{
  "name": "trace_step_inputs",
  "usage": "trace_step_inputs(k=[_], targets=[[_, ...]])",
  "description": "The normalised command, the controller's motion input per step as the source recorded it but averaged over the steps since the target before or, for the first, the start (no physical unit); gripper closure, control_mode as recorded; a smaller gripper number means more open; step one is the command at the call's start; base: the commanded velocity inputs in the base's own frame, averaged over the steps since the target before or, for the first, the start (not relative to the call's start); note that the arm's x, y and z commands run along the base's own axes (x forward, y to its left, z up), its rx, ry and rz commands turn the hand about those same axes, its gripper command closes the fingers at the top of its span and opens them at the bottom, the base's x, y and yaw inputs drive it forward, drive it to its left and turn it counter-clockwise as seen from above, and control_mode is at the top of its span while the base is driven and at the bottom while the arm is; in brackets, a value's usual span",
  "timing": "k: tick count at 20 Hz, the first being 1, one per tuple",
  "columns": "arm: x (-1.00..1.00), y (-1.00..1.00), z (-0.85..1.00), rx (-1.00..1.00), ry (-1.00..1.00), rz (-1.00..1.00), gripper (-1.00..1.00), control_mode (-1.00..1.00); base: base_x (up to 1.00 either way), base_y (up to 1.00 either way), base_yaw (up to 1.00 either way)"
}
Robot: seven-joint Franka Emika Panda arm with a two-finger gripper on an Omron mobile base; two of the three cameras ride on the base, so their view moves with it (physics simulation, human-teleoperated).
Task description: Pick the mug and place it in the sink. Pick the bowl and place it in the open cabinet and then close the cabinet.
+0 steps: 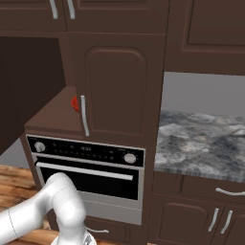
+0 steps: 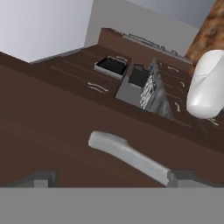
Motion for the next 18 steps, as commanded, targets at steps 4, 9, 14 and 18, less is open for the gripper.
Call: trace_step_inputs(k=[4,9,14,18], targets=[[0.34,0.00,-0.17,0.00,0.00,0.00,-1.00,-1.00,0.00,0.00,0.00],[0.39,0.00,-0.16,0.00,0.00,0.00,-1.00,-1.00,0.00,0.00,0.00],[0.31,0.00,-0.21,0.00,0.00,0.00,-1.00,-1.00,0.00,0.00,0.00],[0.01,-0.11,-0.09,0.00,0.00,0.00,-1.00,-1.00,0.00,0.00,0.00]])
